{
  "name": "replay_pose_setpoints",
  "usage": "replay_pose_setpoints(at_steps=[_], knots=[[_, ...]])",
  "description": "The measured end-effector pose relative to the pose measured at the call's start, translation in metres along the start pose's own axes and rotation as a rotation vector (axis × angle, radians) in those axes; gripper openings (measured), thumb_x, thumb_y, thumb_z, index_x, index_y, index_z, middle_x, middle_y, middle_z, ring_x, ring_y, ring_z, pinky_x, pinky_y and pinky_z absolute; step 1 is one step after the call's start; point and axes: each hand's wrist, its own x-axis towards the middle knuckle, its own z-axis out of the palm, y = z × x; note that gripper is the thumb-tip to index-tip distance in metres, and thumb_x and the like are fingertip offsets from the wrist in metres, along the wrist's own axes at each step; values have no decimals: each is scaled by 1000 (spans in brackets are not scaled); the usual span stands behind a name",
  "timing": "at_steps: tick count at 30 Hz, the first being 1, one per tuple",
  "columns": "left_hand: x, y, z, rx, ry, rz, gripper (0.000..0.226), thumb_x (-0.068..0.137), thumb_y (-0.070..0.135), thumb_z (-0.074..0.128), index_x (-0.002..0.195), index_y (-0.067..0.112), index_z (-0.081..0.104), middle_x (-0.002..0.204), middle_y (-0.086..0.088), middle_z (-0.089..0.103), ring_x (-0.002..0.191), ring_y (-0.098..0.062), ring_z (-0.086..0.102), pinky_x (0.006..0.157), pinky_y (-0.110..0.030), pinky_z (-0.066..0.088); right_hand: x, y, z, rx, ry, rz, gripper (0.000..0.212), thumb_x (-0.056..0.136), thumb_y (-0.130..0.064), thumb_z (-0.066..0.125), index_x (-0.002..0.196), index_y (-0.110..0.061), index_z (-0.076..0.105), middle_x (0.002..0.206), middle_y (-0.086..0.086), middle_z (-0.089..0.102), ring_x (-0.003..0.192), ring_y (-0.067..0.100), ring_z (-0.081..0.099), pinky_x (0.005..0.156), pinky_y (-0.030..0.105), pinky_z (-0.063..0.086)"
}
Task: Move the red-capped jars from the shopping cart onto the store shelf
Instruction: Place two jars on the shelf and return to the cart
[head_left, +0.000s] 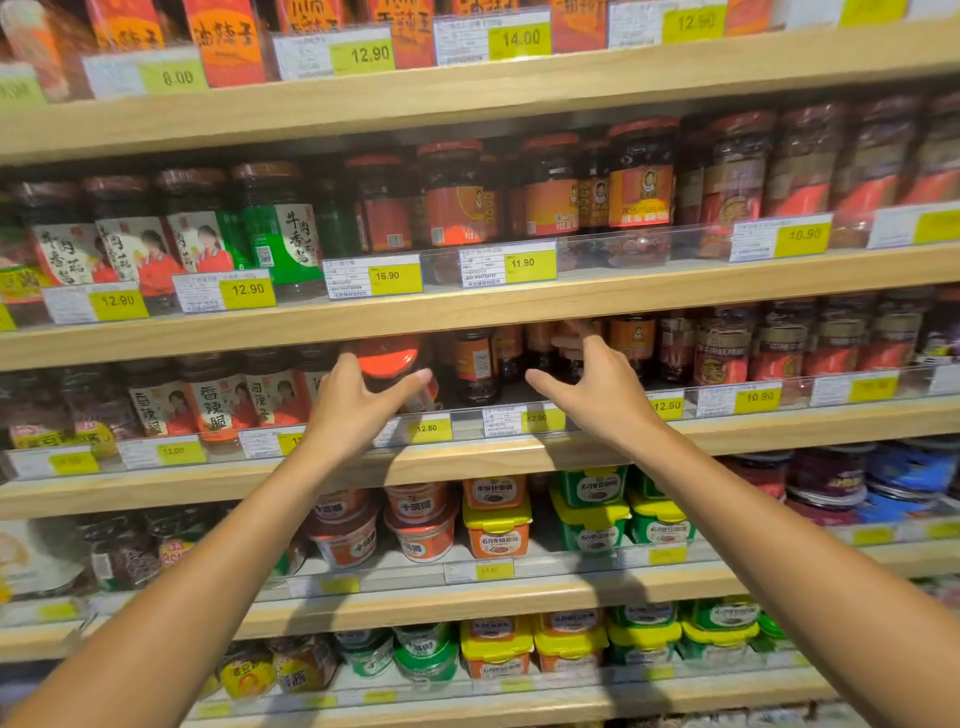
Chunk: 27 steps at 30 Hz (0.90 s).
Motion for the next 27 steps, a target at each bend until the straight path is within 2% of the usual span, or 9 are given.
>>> replay_pose_setpoints(at_steps=[4,6,9,12,15,17,22,24,27], knots=[[11,15,-3,83,-54,-16,71,69,73,69,68,3,57,51,-2,49,50,-17,47,55,-29,33,2,3,0,-23,-12,17,47,90,-54,66,101,-13,45,96,-1,49,92,23,52,69,34,39],[15,27,-4,145,-68,-46,65,73,68,71,65,4,60,51,-6,54,52,-21,53,52,-29,32,3,5,1,-32,-11,28,50,89,-54,66,102,-10,48,96,0,52,90,22,53,67,33,39],[15,40,-3,283,-94,-106,66,82,66,64,52,10,49,52,-3,49,54,-17,49,48,-32,30,3,8,4,-13,-12,21,59,88,-54,67,119,-6,51,109,4,59,96,23,57,71,35,42],[17,42,1,317,-154,-166,67,84,75,52,59,12,54,63,-3,54,70,-24,55,63,-32,41,2,12,6,43,-24,-33,71,88,-53,67,143,-14,44,134,1,60,118,23,58,92,40,50],[18,39,7,303,-180,-178,67,84,77,49,72,13,59,69,-1,56,80,-27,58,72,-32,44,-1,12,5,46,-36,-61,69,90,-48,67,146,-15,43,137,-3,59,123,23,56,100,40,47],[17,38,9,270,-170,-160,60,84,73,54,79,14,59,72,0,57,76,-23,58,71,-31,42,-3,12,4,45,-34,-62,66,91,-47,68,143,-14,45,135,-3,60,126,22,54,101,40,46],[9,35,2,278,-223,-125,46,85,52,70,63,15,55,64,0,57,64,-19,55,52,-30,36,-7,15,0,60,-24,-92,66,91,-47,67,145,-19,44,137,-5,59,125,20,55,101,37,44],[-3,29,-1,299,-198,-68,43,86,52,70,83,11,57,71,0,59,72,-22,58,53,-31,39,-9,17,1,35,-16,-106,63,92,-46,67,143,-16,46,138,-2,59,126,21,55,100,36,44],[-26,12,-2,423,-87,52,57,90,51,64,127,11,47,125,-10,61,113,-30,58,83,-40,50,-11,19,1,7,-19,-138,62,92,-46,65,144,-17,46,141,-3,57,131,20,50,103,36,43]])
